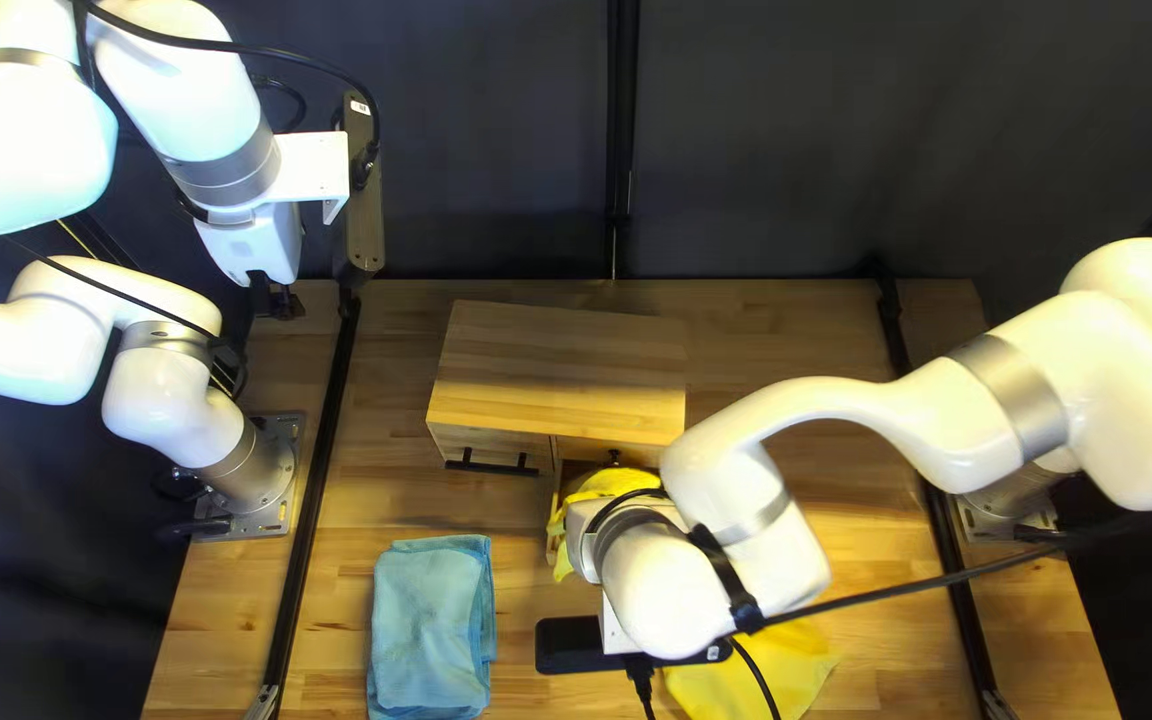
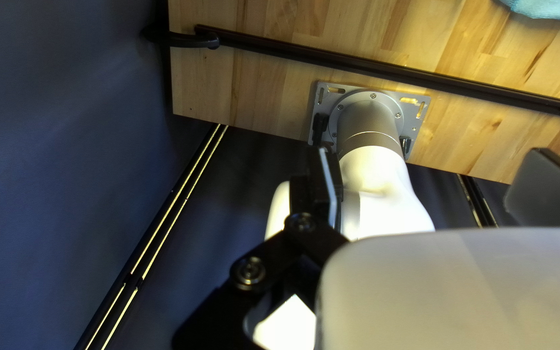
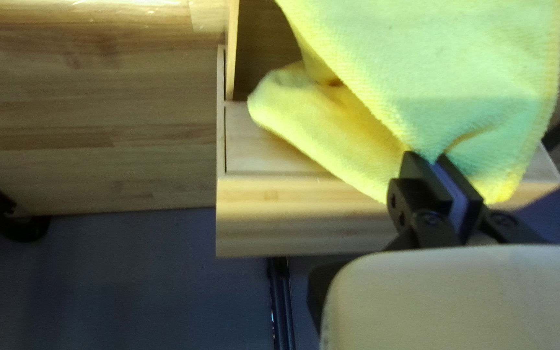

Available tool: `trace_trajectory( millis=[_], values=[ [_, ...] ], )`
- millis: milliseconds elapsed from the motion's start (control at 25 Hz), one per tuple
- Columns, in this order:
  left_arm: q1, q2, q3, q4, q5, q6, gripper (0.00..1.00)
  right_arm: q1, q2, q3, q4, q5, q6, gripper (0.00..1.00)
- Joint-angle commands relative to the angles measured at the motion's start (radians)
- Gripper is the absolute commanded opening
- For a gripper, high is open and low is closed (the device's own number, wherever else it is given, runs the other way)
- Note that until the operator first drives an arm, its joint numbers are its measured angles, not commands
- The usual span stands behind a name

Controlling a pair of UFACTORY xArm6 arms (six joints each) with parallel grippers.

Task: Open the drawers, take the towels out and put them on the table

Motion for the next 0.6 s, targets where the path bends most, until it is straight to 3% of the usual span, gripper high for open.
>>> trace_trajectory(
  millis=[40, 240, 320, 360, 600],
  values=[
    [0.0, 0.0, 0.0, 0.0, 0.0, 0.0, 1.0, 0.039, 0.051, -0.175, 0.01, 0.137, -0.019, 0.0],
    [0.0, 0.0, 0.0, 0.0, 0.0, 0.0, 1.0, 0.09, 0.216, -0.53, -0.014, 0.342, -0.061, 0.0],
    [0.0, 0.0, 0.0, 0.0, 0.0, 0.0, 1.0, 0.113, 0.343, -0.779, -0.044, 0.462, -0.106, 0.0],
    [0.0, 0.0, 0.0, 0.0, 0.0, 0.0, 1.0, 0.116, 0.372, -0.831, -0.05, 0.484, -0.117, 0.0],
    [0.0, 0.0, 0.0, 0.0, 0.0, 0.0, 1.0, 0.116, 0.372, -0.831, -0.05, 0.484, -0.117, 0.0]
  ],
)
